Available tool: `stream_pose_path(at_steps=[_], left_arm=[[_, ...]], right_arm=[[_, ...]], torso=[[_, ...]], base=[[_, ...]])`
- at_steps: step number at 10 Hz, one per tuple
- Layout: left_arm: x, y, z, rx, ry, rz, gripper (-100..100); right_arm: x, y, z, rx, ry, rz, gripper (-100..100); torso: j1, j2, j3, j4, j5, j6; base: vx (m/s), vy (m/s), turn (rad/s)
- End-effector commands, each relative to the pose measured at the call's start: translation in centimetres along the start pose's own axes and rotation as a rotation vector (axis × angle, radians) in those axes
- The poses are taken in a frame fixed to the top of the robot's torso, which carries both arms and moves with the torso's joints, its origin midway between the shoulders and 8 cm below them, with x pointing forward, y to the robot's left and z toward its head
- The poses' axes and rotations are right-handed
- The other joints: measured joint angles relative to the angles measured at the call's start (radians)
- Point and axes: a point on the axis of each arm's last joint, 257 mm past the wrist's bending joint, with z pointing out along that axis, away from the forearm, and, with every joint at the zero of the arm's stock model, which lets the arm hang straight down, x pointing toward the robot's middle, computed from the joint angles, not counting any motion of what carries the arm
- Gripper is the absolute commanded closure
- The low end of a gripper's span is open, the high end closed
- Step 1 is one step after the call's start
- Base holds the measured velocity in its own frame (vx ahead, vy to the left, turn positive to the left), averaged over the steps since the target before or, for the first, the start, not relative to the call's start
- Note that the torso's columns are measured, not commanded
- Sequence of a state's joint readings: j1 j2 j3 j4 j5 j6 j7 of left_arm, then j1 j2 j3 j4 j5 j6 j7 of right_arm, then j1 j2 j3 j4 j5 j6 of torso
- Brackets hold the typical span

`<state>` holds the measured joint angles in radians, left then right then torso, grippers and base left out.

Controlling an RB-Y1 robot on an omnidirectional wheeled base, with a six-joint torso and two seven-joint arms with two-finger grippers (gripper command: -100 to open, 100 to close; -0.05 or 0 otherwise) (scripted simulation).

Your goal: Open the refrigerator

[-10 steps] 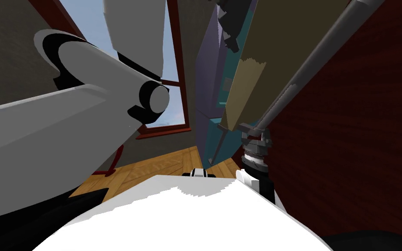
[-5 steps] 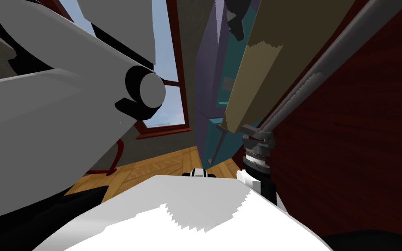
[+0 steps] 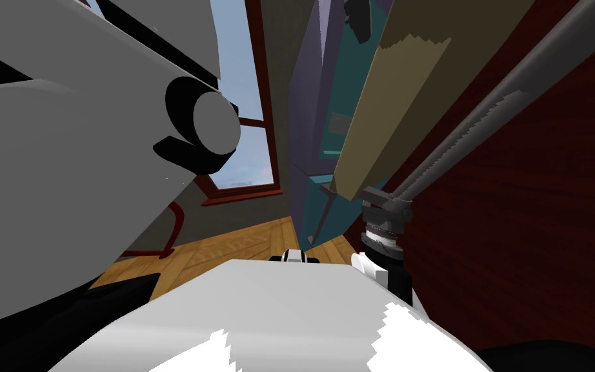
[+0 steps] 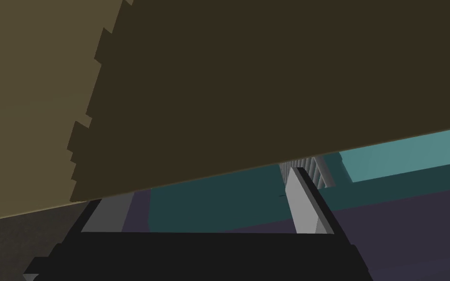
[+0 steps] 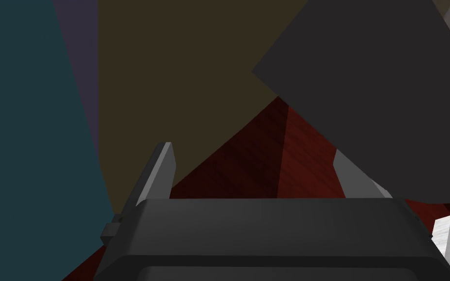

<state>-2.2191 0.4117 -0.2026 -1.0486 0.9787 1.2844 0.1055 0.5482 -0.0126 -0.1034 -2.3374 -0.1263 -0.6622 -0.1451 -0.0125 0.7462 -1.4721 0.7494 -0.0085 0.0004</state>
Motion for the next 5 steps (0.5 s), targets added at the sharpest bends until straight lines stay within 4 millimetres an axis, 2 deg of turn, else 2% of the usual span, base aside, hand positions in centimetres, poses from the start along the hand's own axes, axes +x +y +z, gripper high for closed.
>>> stream_pose_path(at_steps=[1,2,3,4,5], left_arm=[[0.1,-0.4,0.0,0.000,0.001,0.002,-100],[-2.7,0.0,0.1,-0.007,-0.042,-0.004,-100],[-4.4,-0.3,-0.2,0.003,-0.074,0.010,-100],[-4.9,0.1,0.0,-0.006,-0.079,0.001,-100],[-5.2,0.3,0.1,-0.011,-0.081,-0.007,-100]], right_arm=[[-0.1,0.1,0.0,-0.002,-0.003,0.000,0],[-0.2,0.1,-0.1,-0.003,-0.004,0.000,0],[-0.2,0.1,-0.1,-0.003,-0.004,0.000,0],[-0.2,0.1,0.0,-0.003,-0.004,0.000,0],[-0.2,0.1,-0.1,-0.003,-0.004,0.000,0]], torso=[[0.000,0.000,-0.001,0.000,0.000,0.000],[0.002,-0.002,-0.001,-0.003,0.002,0.001],[0.005,-0.003,-0.001,-0.008,0.004,0.002],[0.007,-0.002,-0.001,-0.009,0.005,0.002],[0.010,-0.005,-0.002,-0.010,0.007,0.000]], base=[[0.003,0.003,0.012],[-0.035,0.013,-0.270],[-0.109,0.017,-0.446],[-0.101,0.012,-0.127],[-0.041,0.004,0.041]])
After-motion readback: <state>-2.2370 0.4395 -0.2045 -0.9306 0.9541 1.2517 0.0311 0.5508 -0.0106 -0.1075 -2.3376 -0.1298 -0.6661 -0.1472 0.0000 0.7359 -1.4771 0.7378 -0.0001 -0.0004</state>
